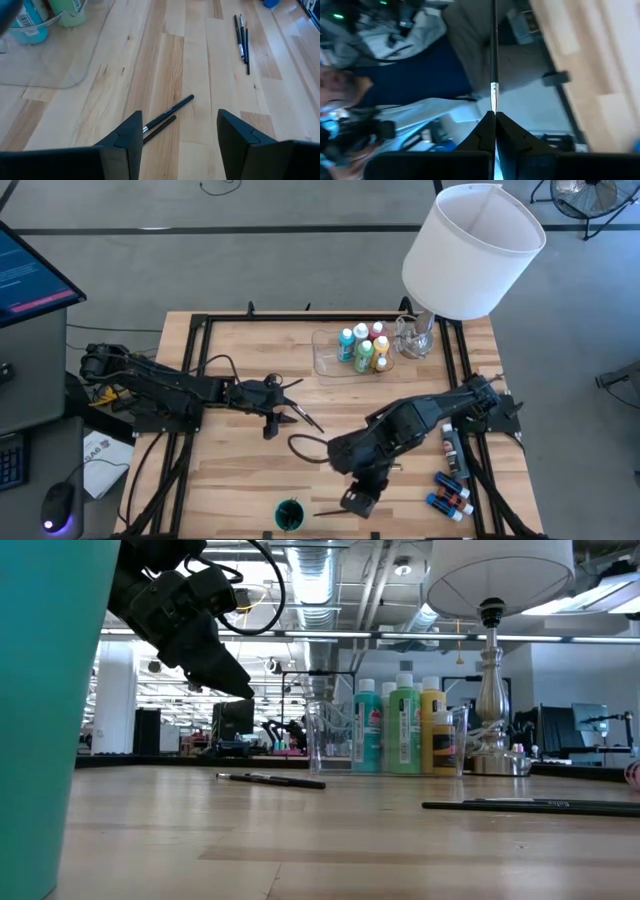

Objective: Pick & Place Paint Supplies
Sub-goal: Put the silver paintbrush into the green cup

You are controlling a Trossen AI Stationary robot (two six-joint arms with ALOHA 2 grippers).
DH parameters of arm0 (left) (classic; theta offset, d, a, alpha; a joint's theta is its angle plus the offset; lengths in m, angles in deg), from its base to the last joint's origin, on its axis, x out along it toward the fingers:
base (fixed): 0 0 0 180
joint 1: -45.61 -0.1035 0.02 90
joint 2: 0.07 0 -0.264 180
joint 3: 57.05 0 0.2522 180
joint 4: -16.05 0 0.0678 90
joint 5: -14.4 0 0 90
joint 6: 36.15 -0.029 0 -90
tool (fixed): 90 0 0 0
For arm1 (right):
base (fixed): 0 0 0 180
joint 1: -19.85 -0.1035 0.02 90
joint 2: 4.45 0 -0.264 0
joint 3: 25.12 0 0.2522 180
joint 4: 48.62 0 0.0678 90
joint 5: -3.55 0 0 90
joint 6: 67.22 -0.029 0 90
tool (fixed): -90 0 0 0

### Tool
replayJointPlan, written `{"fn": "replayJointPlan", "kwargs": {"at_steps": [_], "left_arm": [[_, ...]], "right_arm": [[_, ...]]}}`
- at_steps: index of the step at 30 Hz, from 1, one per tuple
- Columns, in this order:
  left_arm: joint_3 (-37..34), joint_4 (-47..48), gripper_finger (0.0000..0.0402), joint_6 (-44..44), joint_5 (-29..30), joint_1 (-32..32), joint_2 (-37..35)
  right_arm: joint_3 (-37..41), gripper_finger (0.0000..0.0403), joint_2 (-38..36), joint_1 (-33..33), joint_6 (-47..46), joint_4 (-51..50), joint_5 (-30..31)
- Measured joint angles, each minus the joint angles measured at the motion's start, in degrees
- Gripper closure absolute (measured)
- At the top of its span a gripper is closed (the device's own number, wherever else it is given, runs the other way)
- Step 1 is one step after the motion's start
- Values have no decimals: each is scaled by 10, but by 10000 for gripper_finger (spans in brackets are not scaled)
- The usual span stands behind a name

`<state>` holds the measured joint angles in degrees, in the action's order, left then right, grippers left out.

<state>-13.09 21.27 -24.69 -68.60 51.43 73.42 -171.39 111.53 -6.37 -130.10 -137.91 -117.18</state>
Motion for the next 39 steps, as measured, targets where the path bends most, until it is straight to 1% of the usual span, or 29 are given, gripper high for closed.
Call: {"fn": "replayJointPlan", "kwargs": {"at_steps": [6,9,12,17,21,27,30,35,39], "left_arm": [[0,14,248,1,-2,0,0],[0,33,248,12,-3,0,0],[0,42,248,25,-4,0,0],[0,46,248,40,-25,4,0],[0,46,248,44,-25,18,0],[0,54,248,55,-27,38,0],[0,89,248,61,-27,45,0],[0,164,248,73,-29,45,0],[0,182,248,73,-28,45,0]], "right_arm": [[0,403,19,1,-67,55,-37],[1,403,27,1,-99,68,-52],[-2,403,34,1,-126,101,-67],[-10,403,40,6,-164,105,-70],[-15,403,44,16,-190,107,-69],[-17,403,42,39,-202,115,-70],[-17,403,44,51,-206,114,-72],[-15,403,62,56,-214,115,-99],[-14,403,81,56,-215,117,-124]]}}
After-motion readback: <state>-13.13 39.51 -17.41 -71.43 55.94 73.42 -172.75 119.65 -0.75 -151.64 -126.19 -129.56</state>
